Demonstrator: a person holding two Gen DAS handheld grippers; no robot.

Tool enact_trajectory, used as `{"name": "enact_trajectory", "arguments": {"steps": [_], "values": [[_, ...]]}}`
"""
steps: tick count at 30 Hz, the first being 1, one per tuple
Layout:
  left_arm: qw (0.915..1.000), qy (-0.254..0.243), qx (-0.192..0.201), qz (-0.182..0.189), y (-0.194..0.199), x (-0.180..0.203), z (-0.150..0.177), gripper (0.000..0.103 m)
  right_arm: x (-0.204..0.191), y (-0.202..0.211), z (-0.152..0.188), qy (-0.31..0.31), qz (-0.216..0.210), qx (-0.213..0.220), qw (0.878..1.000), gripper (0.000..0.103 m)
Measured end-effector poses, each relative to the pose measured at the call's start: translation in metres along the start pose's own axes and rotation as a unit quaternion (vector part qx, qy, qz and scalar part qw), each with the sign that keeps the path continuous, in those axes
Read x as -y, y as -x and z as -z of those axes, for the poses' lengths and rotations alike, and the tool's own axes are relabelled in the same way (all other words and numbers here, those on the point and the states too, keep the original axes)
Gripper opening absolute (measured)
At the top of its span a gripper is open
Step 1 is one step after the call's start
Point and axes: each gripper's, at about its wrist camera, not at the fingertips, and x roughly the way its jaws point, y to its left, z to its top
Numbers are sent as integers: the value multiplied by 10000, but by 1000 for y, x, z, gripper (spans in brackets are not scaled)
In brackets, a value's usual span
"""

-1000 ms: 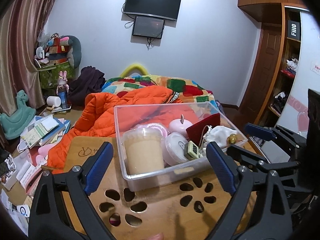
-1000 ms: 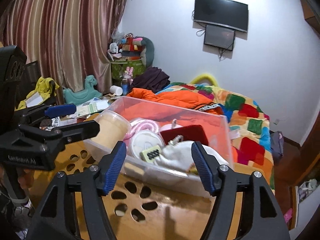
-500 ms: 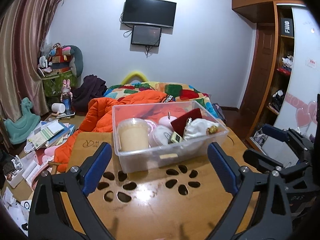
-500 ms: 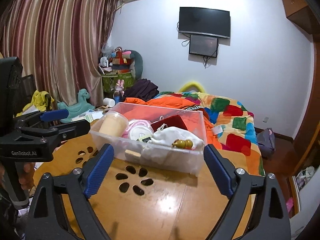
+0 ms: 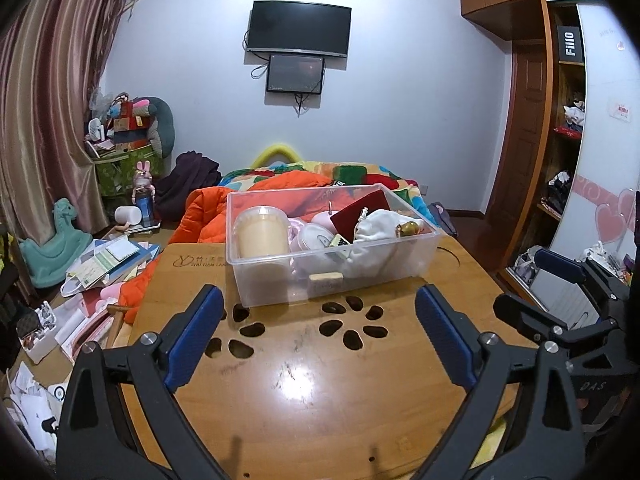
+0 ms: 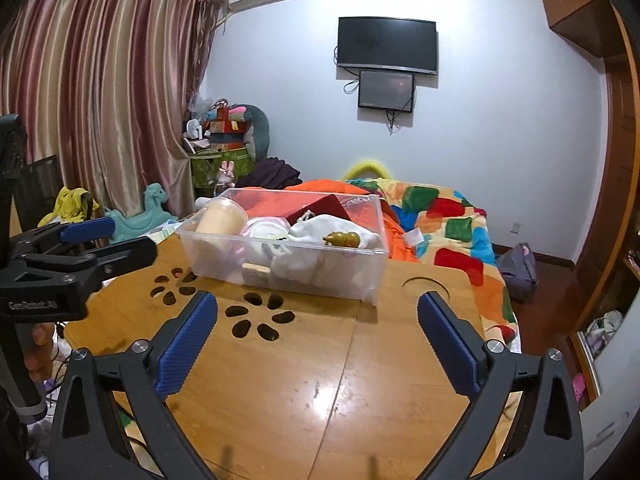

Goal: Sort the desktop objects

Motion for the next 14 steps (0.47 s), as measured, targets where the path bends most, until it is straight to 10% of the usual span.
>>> {"name": "enact_trajectory", "arguments": {"steps": [14], "values": [[10000, 39, -20, 75, -1, 5, 6, 98, -2, 4, 4, 25, -5, 79, 10000, 102]]}}
